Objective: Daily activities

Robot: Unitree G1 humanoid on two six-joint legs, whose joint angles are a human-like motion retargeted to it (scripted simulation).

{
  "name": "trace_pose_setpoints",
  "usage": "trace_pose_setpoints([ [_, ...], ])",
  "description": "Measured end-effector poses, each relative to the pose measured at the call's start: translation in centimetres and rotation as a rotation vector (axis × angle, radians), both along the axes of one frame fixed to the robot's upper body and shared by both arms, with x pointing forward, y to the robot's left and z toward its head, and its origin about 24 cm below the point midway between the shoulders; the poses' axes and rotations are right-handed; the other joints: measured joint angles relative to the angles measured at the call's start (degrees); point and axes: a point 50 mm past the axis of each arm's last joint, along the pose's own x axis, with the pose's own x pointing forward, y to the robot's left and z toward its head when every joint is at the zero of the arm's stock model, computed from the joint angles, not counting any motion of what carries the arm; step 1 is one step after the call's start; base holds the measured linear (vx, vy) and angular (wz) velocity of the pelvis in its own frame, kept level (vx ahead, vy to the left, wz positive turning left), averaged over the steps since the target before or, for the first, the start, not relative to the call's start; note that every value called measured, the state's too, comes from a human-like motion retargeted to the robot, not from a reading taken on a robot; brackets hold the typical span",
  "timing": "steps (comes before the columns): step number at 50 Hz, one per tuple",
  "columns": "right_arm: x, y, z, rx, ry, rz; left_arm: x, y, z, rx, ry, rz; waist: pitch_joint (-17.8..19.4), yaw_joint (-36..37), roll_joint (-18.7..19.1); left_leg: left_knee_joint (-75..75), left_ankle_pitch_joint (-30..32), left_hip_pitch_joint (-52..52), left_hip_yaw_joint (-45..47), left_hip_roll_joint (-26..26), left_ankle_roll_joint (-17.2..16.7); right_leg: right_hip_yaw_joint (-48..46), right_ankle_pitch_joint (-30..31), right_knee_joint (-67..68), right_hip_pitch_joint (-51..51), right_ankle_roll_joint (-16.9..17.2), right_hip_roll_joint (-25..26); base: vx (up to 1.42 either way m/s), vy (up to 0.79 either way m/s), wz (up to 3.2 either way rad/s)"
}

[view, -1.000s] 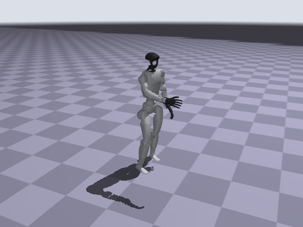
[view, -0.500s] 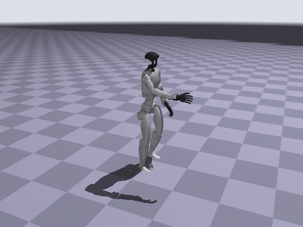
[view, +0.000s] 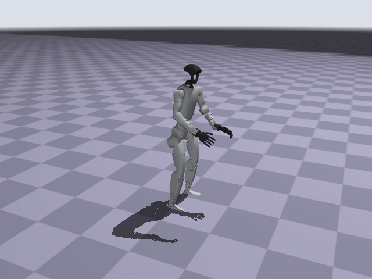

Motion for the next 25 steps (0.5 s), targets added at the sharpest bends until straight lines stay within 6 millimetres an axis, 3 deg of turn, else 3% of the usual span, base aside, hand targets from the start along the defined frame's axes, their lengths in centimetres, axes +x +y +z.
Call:
trace_pose_setpoints([
  [4,-3.9,0.5,-4.9,0.012,0.196,-0.008,3.1,-0.4,3.9,0.035,-0.148,-0.003,1.04,-3.52,0.02,-3.03,1.54,0.60,0.79,0.80,-1.04,2.96,0.92,-1.73,-0.37,0.66,0.83,-0.04,-0.09,-0.06],
  [8,-7.5,0.5,-8.4,-0.005,0.366,-0.012,5.4,-1.0,7.2,0.064,-0.242,-0.014,1.99,-6.25,0.46,-6.01,3.19,1.15,1.43,1.70,-1.90,4.66,2.21,-4.59,-0.25,0.81,1.87,-0.03,-0.10,-0.11],
  [15,-11.0,-0.1,-11.1,-0.066,0.530,-0.004,8.1,-1.9,11.4,0.085,-0.322,-0.027,3.75,-8.71,1.29,-9.30,6.24,0.86,1.88,3.04,-3.46,5.80,4.81,-9.69,-0.17,0.74,3.49,-0.02,-0.10,-0.12],
  [17,-12.9,0.2,-12.0,-0.074,0.575,0.003,7.7,-2.6,10.3,0.087,-0.302,-0.036,1.55,-8.91,1.14,-8.40,6.92,-1.56,2.19,3.11,-3.69,6.15,5.18,-9.13,-2.61,0.77,3.29,-0.01,-0.08,-0.07],
  [18,-12.1,-0.3,-11.6,-0.083,0.564,0.007,8.4,-2.3,11.7,0.093,-0.321,-0.035,2.78,-9.08,1.46,-9.30,7.40,-1.04,2.16,3.35,-4.02,6.04,5.78,-10.54,-1.84,0.81,3.65,-0.01,-0.07,-0.07],
  [20,-13.2,0.0,-12.1,-0.087,0.590,0.015,8.0,-2.8,10.8,0.094,-0.303,-0.044,1.09,-9.06,1.43,-9.17,8.29,-2.87,2.56,3.52,-4.15,6.24,6.57,-10.89,-3.59,0.89,3.56,-0.01,-0.06,-0.06],
  [22,-11.9,-0.5,-11.5,-0.097,0.565,0.022,8.9,-2.4,12.6,0.102,-0.327,-0.044,2.96,-9.04,1.74,-10.88,9.15,-1.87,2.77,3.80,-4.57,6.11,7.52,-13.10,-2.39,1.06,3.95,0.00,0.00,0.00],
  [23,-12.7,-0.2,-11.8,-0.098,0.579,0.025,8.4,-2.8,11.7,0.101,-0.313,-0.050,1.62,-8.90,1.61,-11.05,9.72,-2.93,3.08,3.77,-4.53,6.23,7.98,-13.25,-3.54,1.12,3.78,0.00,0.00,0.00],
  [25,-11.3,-0.7,-11.1,-0.109,0.549,0.030,9.2,-2.4,13.4,0.109,-0.339,-0.049,3.65,-8.78,1.74,-12.59,10.31,-1.74,3.27,3.96,-4.85,6.10,8.64,-14.98,-2.28,1.30,4.06,0.00,0.00,0.00],
])
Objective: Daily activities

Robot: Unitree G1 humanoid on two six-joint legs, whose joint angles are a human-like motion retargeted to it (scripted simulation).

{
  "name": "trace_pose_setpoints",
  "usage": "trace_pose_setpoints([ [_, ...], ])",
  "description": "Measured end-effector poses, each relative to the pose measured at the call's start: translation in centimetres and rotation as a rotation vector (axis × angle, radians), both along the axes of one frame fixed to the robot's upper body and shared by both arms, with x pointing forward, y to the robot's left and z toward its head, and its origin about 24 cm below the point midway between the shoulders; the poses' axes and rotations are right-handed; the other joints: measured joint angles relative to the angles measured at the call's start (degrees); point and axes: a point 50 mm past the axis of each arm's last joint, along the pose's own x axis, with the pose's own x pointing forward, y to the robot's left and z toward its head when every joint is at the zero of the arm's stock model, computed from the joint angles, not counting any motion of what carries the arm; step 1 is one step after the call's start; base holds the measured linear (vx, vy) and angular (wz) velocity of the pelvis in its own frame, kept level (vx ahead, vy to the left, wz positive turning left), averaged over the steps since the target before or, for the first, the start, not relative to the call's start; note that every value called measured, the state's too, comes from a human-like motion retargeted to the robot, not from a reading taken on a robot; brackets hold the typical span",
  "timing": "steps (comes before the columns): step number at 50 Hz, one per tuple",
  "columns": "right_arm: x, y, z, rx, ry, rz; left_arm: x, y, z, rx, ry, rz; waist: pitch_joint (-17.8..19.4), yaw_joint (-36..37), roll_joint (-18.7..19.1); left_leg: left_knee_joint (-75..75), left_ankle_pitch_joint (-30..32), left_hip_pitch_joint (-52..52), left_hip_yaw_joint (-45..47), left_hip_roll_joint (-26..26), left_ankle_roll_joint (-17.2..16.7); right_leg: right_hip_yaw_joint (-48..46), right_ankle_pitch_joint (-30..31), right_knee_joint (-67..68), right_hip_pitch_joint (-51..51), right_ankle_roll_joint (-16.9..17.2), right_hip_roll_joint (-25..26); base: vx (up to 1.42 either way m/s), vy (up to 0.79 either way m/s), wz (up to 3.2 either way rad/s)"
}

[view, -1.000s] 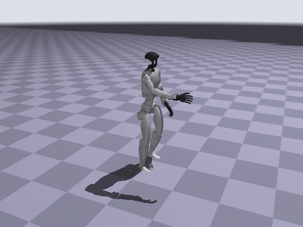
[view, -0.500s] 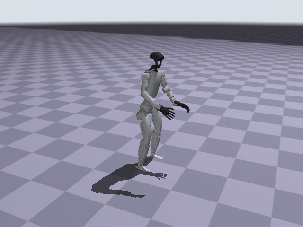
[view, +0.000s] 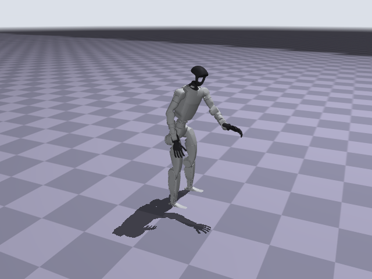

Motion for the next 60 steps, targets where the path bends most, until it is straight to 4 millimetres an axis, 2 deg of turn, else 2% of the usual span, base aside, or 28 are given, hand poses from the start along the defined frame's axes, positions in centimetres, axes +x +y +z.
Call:
trace_pose_setpoints([
  [2,-0.8,0.4,-0.4,-0.002,0.011,0.004,-0.6,-0.5,-1.4,0.000,0.020,-0.005,-1.76,0.37,-0.37,-0.96,1.02,-1.24,0.59,-0.20,0.15,0.22,0.72,-0.40,-1.63,0.11,-0.32,0.00,0.00,0.00],
  [3,0.3,0.0,0.2,-0.009,-0.011,0.008,-0.2,-0.2,-0.4,0.001,0.008,-0.002,-0.18,0.52,-0.37,-1.64,1.02,-0.27,0.61,-0.13,-0.01,0.12,0.79,-1.05,-0.65,0.21,-0.17,0.00,0.00,0.00],
  [5,-0.4,0.4,-0.1,-0.012,-0.005,0.008,-1.1,-0.6,-2.4,-0.004,0.040,-0.002,-2.01,1.07,-0.82,-2.80,2.01,-1.51,1.21,-0.44,0.15,0.32,1.38,-1.22,-2.47,0.26,-0.54,0.00,0.00,0.00],
  [7,0.0,0.4,0.1,-0.015,-0.017,0.010,-1.5,-0.6,-3.3,-0.009,0.060,0.002,-2.68,1.51,-1.13,-3.76,2.44,-2.36,1.49,-0.69,0.22,0.33,1.52,-1.19,-3.80,0.41,-0.75,0.00,0.00,0.00],
  [15,2.0,1.0,1.3,0.009,-0.070,0.043,-3.0,-0.9,-6.2,-0.017,0.153,0.006,-1.74,3.27,-2.79,-5.73,2.49,-3.20,1.86,-1.42,0.70,0.18,1.16,0.04,-6.01,0.62,-1.46,-0.02,0.03,0.03],
  [19,3.0,1.5,2.1,0.028,-0.105,0.085,-3.1,-0.9,-7.0,0.017,0.196,-0.001,-1.03,3.36,-3.46,-5.99,2.12,-3.59,1.72,-1.60,0.87,0.07,0.91,0.91,-6.79,0.74,-1.68,-0.01,0.03,0.03],
  [27,5.0,3.3,5.0,0.076,-0.267,0.157,-2.5,-0.6,-6.8,0.145,0.230,-0.009,0.03,1.97,-4.52,-4.89,1.27,-4.96,1.01,-1.57,0.87,0.05,0.97,2.07,-7.90,0.95,-1.82,0.00,0.00,0.00],
  [40,7.7,6.1,13.1,0.142,-0.741,0.155,-1.9,-0.2,-5.4,0.314,0.154,-0.022,1.18,0.74,-6.99,2.23,-1.92,-8.42,0.52,-1.02,1.33,0.87,0.55,4.99,-9.40,1.84,-1.96,-0.02,0.00,0.00],
  [44,8.0,6.6,14.9,0.147,-0.839,0.167,-1.9,-0.5,-5.2,0.334,0.128,-0.042,1.55,1.27,-7.82,4.82,-3.06,-9.49,0.16,-0.69,1.53,1.05,0.22,5.98,-9.69,1.93,-1.86,0.00,0.00,0.00],
  [50,8.1,6.9,15.7,0.136,-0.879,0.194,-2.1,-1.2,-5.1,0.333,0.111,-0.070,2.29,2.64,-8.76,7.40,-4.17,-10.72,-0.62,-0.26,1.74,0.95,-0.09,6.74,-9.88,1.96,-1.65,0.00,0.00,0.00],
  [60,8.0,6.8,15.4,0.128,-0.860,0.209,-2.2,-2.0,-5.1,0.330,0.116,-0.103,3.45,4.62,-9.38,8.89,-4.73,-11.85,-2.05,-0.21,1.91,0.21,-0.73,7.49,-10.09,1.96,-1.71,0.00,0.00,0.00],
])
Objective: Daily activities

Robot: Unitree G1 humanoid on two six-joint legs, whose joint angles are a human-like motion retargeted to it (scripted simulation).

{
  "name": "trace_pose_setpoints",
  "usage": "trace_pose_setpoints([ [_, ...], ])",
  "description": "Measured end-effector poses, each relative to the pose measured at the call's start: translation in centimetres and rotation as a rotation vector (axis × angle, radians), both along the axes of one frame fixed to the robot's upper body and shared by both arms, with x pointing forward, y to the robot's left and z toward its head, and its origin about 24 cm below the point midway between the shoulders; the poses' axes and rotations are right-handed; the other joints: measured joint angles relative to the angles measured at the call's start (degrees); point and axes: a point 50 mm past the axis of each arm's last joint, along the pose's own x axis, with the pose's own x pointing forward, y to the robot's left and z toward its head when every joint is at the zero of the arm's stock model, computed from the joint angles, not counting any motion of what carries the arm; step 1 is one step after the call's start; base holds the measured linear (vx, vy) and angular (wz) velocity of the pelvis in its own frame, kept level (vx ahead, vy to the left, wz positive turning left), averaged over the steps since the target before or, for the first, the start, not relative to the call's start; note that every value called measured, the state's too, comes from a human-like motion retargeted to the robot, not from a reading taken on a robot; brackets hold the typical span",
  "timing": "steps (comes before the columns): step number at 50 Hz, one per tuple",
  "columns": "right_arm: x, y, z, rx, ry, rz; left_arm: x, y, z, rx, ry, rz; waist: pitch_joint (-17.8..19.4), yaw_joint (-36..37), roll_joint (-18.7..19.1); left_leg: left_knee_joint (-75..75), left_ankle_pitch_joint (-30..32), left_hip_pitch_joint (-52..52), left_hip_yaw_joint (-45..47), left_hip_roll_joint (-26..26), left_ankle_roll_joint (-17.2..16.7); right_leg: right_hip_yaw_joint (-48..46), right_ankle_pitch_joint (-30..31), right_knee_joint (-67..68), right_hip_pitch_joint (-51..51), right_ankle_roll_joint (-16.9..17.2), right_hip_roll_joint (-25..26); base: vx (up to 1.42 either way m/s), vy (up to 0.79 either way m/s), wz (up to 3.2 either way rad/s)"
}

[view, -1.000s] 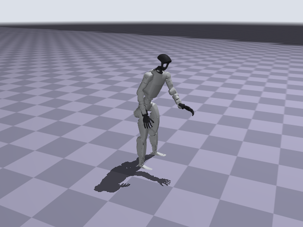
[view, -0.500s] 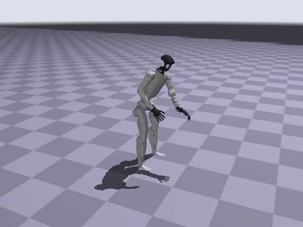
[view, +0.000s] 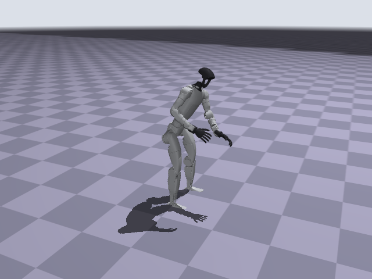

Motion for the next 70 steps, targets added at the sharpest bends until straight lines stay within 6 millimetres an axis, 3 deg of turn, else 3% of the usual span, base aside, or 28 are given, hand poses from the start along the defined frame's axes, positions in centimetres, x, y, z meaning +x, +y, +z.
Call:
trace_pose_setpoints([
  [11,0.4,0.6,1.0,-0.016,-0.063,0.011,0.2,-0.6,0.3,0.057,-0.006,-0.043,0.91,0.96,-0.54,2.37,-0.97,-1.08,-1.20,-0.04,0.19,-0.60,-1.04,2.13,-0.45,-0.08,-0.22,0.00,0.00,0.00],
  [13,1.4,0.5,2.1,-0.022,-0.099,0.016,1.0,-0.2,1.8,0.073,-0.026,-0.043,3.21,1.42,-0.38,0.81,-0.57,1.10,-1.24,0.26,0.11,-0.81,-0.57,0.76,1.64,-0.13,0.22,0.00,0.00,0.00],
  [16,0.9,1.0,1.6,-0.024,-0.099,0.021,0.3,-0.8,0.5,0.091,-0.007,-0.054,1.90,1.48,-0.85,2.83,-1.20,-0.44,-1.59,0.01,0.31,-0.77,-1.16,2.63,0.33,-0.10,-0.19,0.00,0.00,0.00],
  [18,1.7,1.0,2.6,-0.031,-0.127,0.027,1.1,-0.4,1.8,0.107,-0.024,-0.053,3.68,1.82,-0.68,1.56,-0.90,1.20,-1.69,0.29,0.30,-0.93,-0.83,1.60,1.85,-0.20,0.22,0.00,0.00,0.00],
  [20,1.2,1.4,2.0,-0.036,-0.117,0.034,0.4,-1.0,0.6,0.117,-0.005,-0.061,2.60,1.83,-1.07,3.14,-1.34,-0.02,-2.01,-0.01,0.44,-0.86,-1.39,3.14,0.80,-0.30,-0.18,0.00,0.00,0.00],
  [22,2.0,1.4,3.0,-0.049,-0.145,0.042,1.2,-0.6,1.9,0.135,-0.024,-0.060,4.31,2.15,-0.89,1.76,-0.97,1.57,-2.14,0.23,0.42,-1.04,-1.12,2.10,2.24,-0.46,0.20,0.00,0.00,0.00],
  [23,1.6,1.6,2.4,-0.053,-0.134,0.044,0.7,-1.0,0.9,0.140,-0.010,-0.066,3.26,2.06,-1.16,3.06,-1.34,0.42,-2.35,0.00,0.49,-1.02,-1.58,3.35,1.22,-0.48,-0.13,0.00,0.00,0.00],
  [25,2.3,1.5,3.3,-0.068,-0.159,0.049,1.4,-0.6,2.3,0.158,-0.028,-0.065,4.86,2.33,-0.98,1.69,-0.95,1.89,-2.49,0.28,0.44,-1.19,-1.27,2.26,2.56,-0.68,0.29,0.00,0.00,0.00],
  [30,1.6,1.9,2.7,-0.089,-0.159,0.058,0.5,-1.4,0.7,0.183,-0.005,-0.087,3.28,2.45,-1.54,4.36,-1.71,-0.29,-3.29,-0.07,0.55,-1.47,-2.26,4.57,0.91,-0.88,-0.24,0.00,0.00,0.00],
  [32,2.3,1.7,3.7,-0.098,-0.189,0.061,1.2,-1.0,2.0,0.193,-0.025,-0.085,4.81,2.77,-1.38,2.94,-1.26,1.09,-3.37,0.26,0.48,-1.68,-1.83,3.25,2.25,-0.95,0.20,0.00,0.00,0.00],
  [33,1.8,2.0,3.2,-0.098,-0.182,0.063,0.7,-1.4,1.1,0.193,-0.013,-0.092,3.82,2.67,-1.65,4.33,-1.67,-0.08,-3.59,0.05,0.51,-1.73,-2.29,4.39,1.32,-0.98,-0.11,0.00,0.00,0.00],
  [35,2.5,1.8,4.3,-0.106,-0.216,0.067,1.4,-1.0,2.5,0.203,-0.036,-0.088,5.34,2.98,-1.53,2.81,-1.16,1.31,-3.61,0.36,0.41,-1.93,-1.86,2.98,2.63,-1.08,0.31,0.00,0.00,0.00],
  [40,1.8,2.2,4.0,-0.115,-0.230,0.081,0.7,-1.6,1.1,0.219,-0.028,-0.096,3.99,3.08,-2.40,5.39,-1.96,-0.70,-4.20,0.07,0.38,-2.22,-2.87,4.97,1.21,-1.24,-0.19,0.00,0.00,0.00],
  [45,2.6,2.1,5.8,-0.141,-0.289,0.098,1.7,-1.0,2.9,0.253,-0.061,-0.084,6.01,3.48,-2.65,3.57,-1.37,1.11,-4.26,0.51,0.22,-2.47,-2.57,3.51,2.81,-1.49,0.38,0.00,0.00,0.00],
  [50,2.1,2.6,5.1,-0.153,-0.276,0.119,1.0,-1.3,1.2,0.269,-0.030,-0.077,4.73,3.19,-3.37,5.97,-2.09,-0.59,-4.82,0.22,0.24,-2.66,-3.62,5.73,1.44,-1.73,-0.06,0.00,0.00,0.00],
  [52,2.7,2.4,6.0,-0.161,-0.296,0.123,1.7,-0.7,2.5,0.278,-0.043,-0.062,6.09,3.27,-3.30,4.21,-1.55,0.89,-4.71,0.55,0.19,-2.72,-3.18,4.33,2.66,-1.83,0.40,0.00,0.00,0.00],
  [54,2.5,2.6,5.7,-0.165,-0.286,0.131,1.4,-0.8,1.8,0.282,-0.026,-0.059,5.53,3.04,-3.58,5.11,-1.84,0.27,-4.90,0.43,0.24,-2.81,-3.56,5.11,2.20,-1.84,0.21,0.00,0.00,0.00],
  [55,3.0,2.4,6.4,-0.171,-0.301,0.133,2.0,-0.4,2.8,0.287,-0.037,-0.051,6.53,3.13,-3.48,3.81,-1.43,1.36,-4.77,0.68,0.20,-2.86,-3.20,4.02,3.10,-1.88,0.54,0.00,0.00,0.00],
  [57,2.4,2.6,5.6,-0.173,-0.283,0.138,1.3,-0.8,1.4,0.291,-0.012,-0.055,5.35,2.80,-3.83,5.61,-1.97,0.01,-5.07,0.40,0.22,-2.95,-3.84,5.49,2.08,-1.89,0.13,0.00,0.00,0.00],
  [58,2.9,2.4,6.3,-0.179,-0.300,0.138,1.9,-0.4,2.4,0.297,-0.024,-0.049,6.33,2.87,-3.73,4.29,-1.55,1.07,-4.94,0.63,0.15,-2.98,-3.47,4.38,2.95,-1.92,0.46,0.00,0.00,0.00],
  [60,2.3,2.5,5.5,-0.184,-0.285,0.141,1.2,-0.7,1.1,0.301,-0.002,-0.058,5.14,2.54,-4.08,6.01,-2.02,-0.28,-5.23,0.33,0.15,-3.08,-4.08,5.78,1.93,-1.93,0.02,0.00,0.00,0.00],
  [62,2.9,2.1,6.5,-0.199,-0.312,0.136,1.9,-0.2,2.5,0.314,-0.020,-0.055,6.41,2.61,-3.94,4.11,-1.35,1.09,-5.00,0.63,-0.01,-3.17,-3.55,4.19,3.04,-1.91,0.44,0.00,0.00,0.00],
  [64,2.5,1.9,6.2,-0.205,-0.312,0.134,1.6,-0.4,1.8,0.316,-0.011,-0.062,5.77,2.43,-4.10,4.79,-1.43,0.41,-5.12,0.44,-0.06,-3.27,-3.82,4.78,2.49,-1.91,0.18,0.00,0.00,0.00],
  [65,2.9,1.6,6.9,-0.212,-0.332,0.130,2.1,-0.1,2.9,0.319,-0.027,-0.058,6.73,2.54,-3.97,3.39,-0.94,1.45,-4.94,0.64,-0.13,-3.30,-3.43,3.65,3.30,-1.93,0.47,0.00,0.00,0.00],
  [66,2.5,1.6,6.3,-0.213,-0.321,0.130,1.6,-0.4,1.9,0.316,-0.011,-0.067,5.75,2.36,-4.14,4.50,-1.20,0.43,-5.08,0.36,-0.12,-3.36,-3.84,4.66,2.44,-1.91,0.10,0.00,0.00,0.00],
  [67,2.3,1.5,6.1,-0.215,-0.320,0.128,1.4,-0.6,1.5,0.315,-0.006,-0.073,5.41,2.28,-4.21,4.78,-1.21,0.10,-5.12,0.25,-0.14,-3.40,-3.97,4.97,2.13,-1.89,-0.05,0.00,0.00,0.00],
  [68,2.7,1.2,6.9,-0.220,-0.339,0.123,1.9,-0.2,2.6,0.319,-0.022,-0.071,6.38,2.39,-4.07,3.37,-0.70,1.16,-4.92,0.44,-0.21,-3.39,-3.56,3.85,2.94,-1.88,0.25,0.00,0.00,0.00],
  [70,2.1,1.2,6.1,-0.221,-0.328,0.121,1.2,-0.7,1.3,0.312,-0.002,-0.086,5.06,2.14,-4.26,4.74,-0.97,-0.17,-5.05,0.04,-0.17,-3.47,-4.10,5.22,1.75,-1.88,-0.30,0.00,0.00,0.00],
])
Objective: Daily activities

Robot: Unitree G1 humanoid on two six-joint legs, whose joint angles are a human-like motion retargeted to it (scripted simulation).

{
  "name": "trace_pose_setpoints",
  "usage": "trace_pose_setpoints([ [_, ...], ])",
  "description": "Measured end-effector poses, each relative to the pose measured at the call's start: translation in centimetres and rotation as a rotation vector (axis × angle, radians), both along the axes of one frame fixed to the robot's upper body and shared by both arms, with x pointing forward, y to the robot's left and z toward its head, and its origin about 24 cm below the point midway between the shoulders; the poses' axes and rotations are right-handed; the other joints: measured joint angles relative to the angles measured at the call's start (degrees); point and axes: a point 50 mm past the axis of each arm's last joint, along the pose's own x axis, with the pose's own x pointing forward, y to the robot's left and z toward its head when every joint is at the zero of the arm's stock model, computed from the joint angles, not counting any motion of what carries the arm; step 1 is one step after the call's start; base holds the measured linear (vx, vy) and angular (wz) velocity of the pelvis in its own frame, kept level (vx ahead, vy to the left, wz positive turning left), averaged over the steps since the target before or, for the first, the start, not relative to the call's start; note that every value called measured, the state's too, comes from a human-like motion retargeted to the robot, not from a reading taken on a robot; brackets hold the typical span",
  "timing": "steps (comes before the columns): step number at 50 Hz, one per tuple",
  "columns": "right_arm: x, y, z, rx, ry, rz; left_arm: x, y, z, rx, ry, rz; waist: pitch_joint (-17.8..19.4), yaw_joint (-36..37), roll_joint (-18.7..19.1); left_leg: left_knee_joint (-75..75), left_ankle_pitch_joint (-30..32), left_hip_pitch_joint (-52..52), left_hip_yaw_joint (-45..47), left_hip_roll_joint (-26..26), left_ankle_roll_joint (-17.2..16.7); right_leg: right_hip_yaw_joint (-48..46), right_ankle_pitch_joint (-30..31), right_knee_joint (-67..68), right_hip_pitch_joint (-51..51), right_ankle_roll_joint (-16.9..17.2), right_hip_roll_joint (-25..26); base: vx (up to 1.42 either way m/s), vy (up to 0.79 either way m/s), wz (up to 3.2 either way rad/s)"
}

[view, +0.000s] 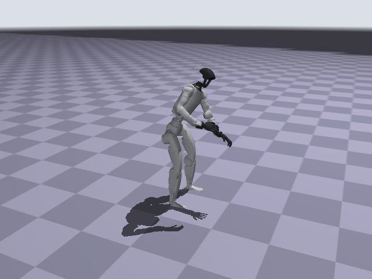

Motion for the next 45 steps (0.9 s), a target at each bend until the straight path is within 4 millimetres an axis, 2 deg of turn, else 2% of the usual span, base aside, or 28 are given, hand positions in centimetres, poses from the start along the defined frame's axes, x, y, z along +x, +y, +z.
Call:
trace_pose_setpoints([
  [2,0.5,-0.5,1.0,-0.001,-0.029,-0.009,0.6,0.4,1.4,-0.005,-0.021,-0.001,1.36,0.21,0.27,-1.86,0.69,1.42,0.28,0.24,-0.08,0.00,0.52,-1.46,1.08,0.02,0.37,0.00,0.00,0.00],
  [3,0.1,-0.5,0.5,0.003,-0.021,-0.014,0.2,0.0,0.4,-0.013,-0.005,-0.006,0.40,0.05,0.15,-0.76,0.45,0.40,0.14,-0.06,-0.05,-0.02,0.12,-0.40,0.19,0.04,-0.03,0.00,0.00,0.00],
  [5,0.6,-0.9,1.5,0.007,-0.052,-0.025,0.8,0.4,1.9,-0.022,-0.028,-0.006,1.79,0.29,0.52,-2.56,1.06,1.81,0.46,0.22,-0.18,-0.04,0.61,-1.79,1.26,0.02,0.36,0.00,0.00,0.00],
  [7,0.1,-1.1,0.9,0.022,-0.047,-0.037,0.1,-0.1,0.6,-0.040,-0.012,-0.012,0.57,0.12,0.47,-1.11,0.74,0.47,0.35,-0.16,-0.17,-0.07,0.08,-0.31,0.04,0.06,-0.17,0.00,0.00,0.00],
  [8,0.5,-1.3,1.7,0.026,-0.070,-0.043,0.6,0.2,1.6,-0.045,-0.029,-0.010,1.62,0.31,0.74,-2.34,1.11,1.52,0.56,0.07,-0.23,-0.08,0.46,-1.33,0.88,0.07,0.15,0.00,0.00,0.00],
  [10,-0.1,-1.4,1.1,0.038,-0.068,-0.053,-0.1,-0.3,0.3,-0.062,-0.013,-0.016,0.35,0.11,0.69,-0.82,0.72,0.20,0.43,-0.29,-0.17,-0.09,-0.07,0.21,-0.32,0.11,-0.37,0.00,0.00,0.00],
  [12,0.4,-1.7,2.2,0.048,-0.106,-0.063,0.6,0.1,1.7,-0.069,-0.040,-0.012,1.76,0.34,1.11,-2.37,1.19,1.59,0.74,0.03,-0.17,-0.01,0.46,-1.11,0.80,0.08,0.08,0.00,0.00,0.00],
  [13,-0.1,-1.6,1.7,0.056,-0.101,-0.066,0.1,-0.2,0.7,-0.077,-0.027,-0.013,0.82,0.17,0.99,-1.15,0.84,0.59,0.63,-0.23,-0.12,0.02,0.04,0.03,-0.07,0.09,-0.29,0.00,0.00,0.00],
  [15,0.4,-1.8,2.7,0.070,-0.134,-0.071,0.7,0.2,2.2,-0.083,-0.053,-0.008,2.22,0.43,1.38,-2.69,1.31,1.96,0.90,0.09,-0.13,0.10,0.62,-1.35,1.05,0.05,0.17,0.00,0.00,0.00],
  [18,0.1,-1.5,2.4,0.098,-0.138,-0.075,0.6,0.1,1.9,-0.099,-0.058,-0.002,2.03,0.44,1.44,-2.30,1.24,1.71,0.96,-0.07,-0.11,0.26,0.48,-0.83,0.71,-0.03,-0.02,0.00,0.00,0.00],
  [20,-0.5,-1.1,1.5,0.116,-0.118,-0.075,-0.1,-0.4,0.6,-0.107,-0.044,-0.002,0.81,0.23,1.21,-0.72,0.79,0.44,0.83,-0.46,-0.02,0.39,-0.05,0.79,-0.49,-0.06,-0.53,0.00,0.00,0.00],
  [22,0.0,-1.1,2.1,0.129,-0.130,-0.076,0.6,0.1,2.0,-0.108,-0.070,0.003,2.18,0.49,1.55,-2.31,1.24,1.86,1.09,-0.16,0.01,0.50,0.50,-0.59,0.64,-0.15,-0.08,0.00,0.00,0.00],
  [23,-0.4,-0.8,1.3,0.138,-0.111,-0.077,0.1,-0.3,0.9,-0.110,-0.058,0.002,1.20,0.32,1.36,-1.09,0.88,0.90,1.00,-0.45,0.12,0.57,0.08,0.58,-0.24,-0.14,-0.47,0.00,0.00,0.00],
  [25,0.0,-0.9,1.9,0.149,-0.123,-0.078,0.7,0.2,2.3,-0.108,-0.084,0.007,2.52,0.49,1.73,-2.64,1.28,2.32,1.25,-0.11,0.12,0.64,0.63,-0.79,0.92,-0.21,0.01,0.00,0.00,0.00],
  [27,-0.6,-0.5,0.8,0.162,-0.093,-0.079,0.1,-0.1,0.9,-0.110,-0.065,0.008,1.20,0.22,1.51,-0.96,0.74,1.07,1.16,-0.49,0.22,0.79,0.04,0.82,-0.25,-0.27,-0.50,0.00,0.00,0.00],
  [28,-0.2,-0.6,1.3,0.164,-0.103,-0.078,0.5,0.3,1.9,-0.107,-0.081,0.012,2.16,0.32,1.78,-2.11,1.04,2.10,1.35,-0.21,0.19,0.82,0.48,-0.25,0.63,-0.30,-0.12,0.00,0.00,0.00],
  [30,-0.9,-0.3,0.3,0.172,-0.075,-0.077,-0.1,-0.1,0.5,-0.108,-0.059,0.014,0.74,-0.06,1.58,-0.35,0.43,0.82,1.28,-0.51,0.29,0.96,-0.08,1.35,-0.53,-0.30,-0.58,0.00,0.00,0.00],
  [32,-0.4,-0.5,0.9,0.172,-0.088,-0.076,0.5,0.5,1.7,-0.104,-0.077,0.023,1.92,-0.05,1.93,-1.88,0.82,2.23,1.58,-0.14,0.29,1.08,0.53,-0.09,0.64,-0.34,-0.05,0.00,0.00,0.00],
  [33,-0.9,-0.3,0.2,0.175,-0.071,-0.075,0.0,0.3,0.6,-0.105,-0.060,0.025,0.86,-0.32,1.74,-0.56,0.37,1.25,1.51,-0.38,0.36,1.17,0.10,1.12,-0.23,-0.30,-0.41,0.00,0.00,0.00],
  [35,-0.4,-0.4,0.9,0.177,-0.085,-0.072,0.7,0.9,1.9,-0.100,-0.077,0.035,2.01,-0.34,2.08,-2.07,0.73,2.66,1.80,0.00,0.30,1.23,0.67,-0.32,0.96,-0.34,0.10,0.00,0.00,0.00],
  [36,-0.9,-0.3,0.2,0.179,-0.066,-0.072,0.2,0.7,0.8,-0.103,-0.059,0.038,0.97,-0.60,1.88,-0.74,0.30,1.67,1.71,-0.26,0.37,1.32,0.23,0.86,0.09,-0.31,-0.27,0.00,0.00,0.00],
  [37,-1.1,-0.2,-0.1,0.181,-0.058,-0.072,0.0,0.6,0.4,-0.104,-0.051,0.042,0.58,-0.76,1.82,-0.25,0.12,1.35,1.70,-0.35,0.40,1.38,0.09,1.27,-0.20,-0.29,-0.40,0.00,0.00,0.00],
  [38,-0.7,-0.4,0.5,0.181,-0.069,-0.071,0.5,1.0,1.4,-0.100,-0.064,0.047,1.49,-0.71,2.06,-1.45,0.46,2.38,1.87,-0.09,0.37,1.38,0.55,0.13,0.69,-0.30,-0.03,0.00,0.00,0.00],
  [40,-1.3,-0.2,-0.5,0.182,-0.041,-0.074,-0.2,0.7,-0.1,-0.104,-0.038,0.052,0.08,-1.08,1.83,0.33,-0.17,1.07,1.76,-0.42,0.42,1.49,-0.06,1.72,-0.47,-0.27,-0.52,0.00,0.00,0.00],
  [42,-0.8,-0.4,0.2,0.182,-0.055,-0.075,0.5,1.3,1.2,-0.104,-0.054,0.062,1.29,-1.04,2.18,-1.32,0.30,2.46,1.97,-0.08,0.37,1.49,0.58,0.16,0.73,-0.28,-0.02,0.00,0.00,0.00],
  [43,-1.2,-0.3,-0.5,0.183,-0.036,-0.077,0.0,0.9,0.1,-0.108,-0.036,0.063,0.27,-1.25,2.01,-0.02,-0.15,1.48,1.90,-0.32,0.40,1.57,0.13,1.34,-0.14,-0.24,-0.38,0.00,0.00,0.00],
  [44,-1.1,-0.4,-0.4,0.183,-0.037,-0.078,0.1,1.1,0.4,-0.110,-0.038,0.067,0.56,-1.26,2.11,-0.45,-0.03,1.85,1.96,-0.24,0.39,1.58,0.28,0.94,0.17,-0.24,-0.26,0.00,0.00,0.00],
  [45,-0.7,-0.6,0.2,0.181,-0.048,-0.078,0.6,1.5,1.4,-0.110,-0.051,0.071,1.49,-1.17,2.36,-1.75,0.36,2.89,2.10,-0.01,0.35,1.56,0.74,-0.25,1.07,-0.26,0.09,0.00,0.00,0.00],
])
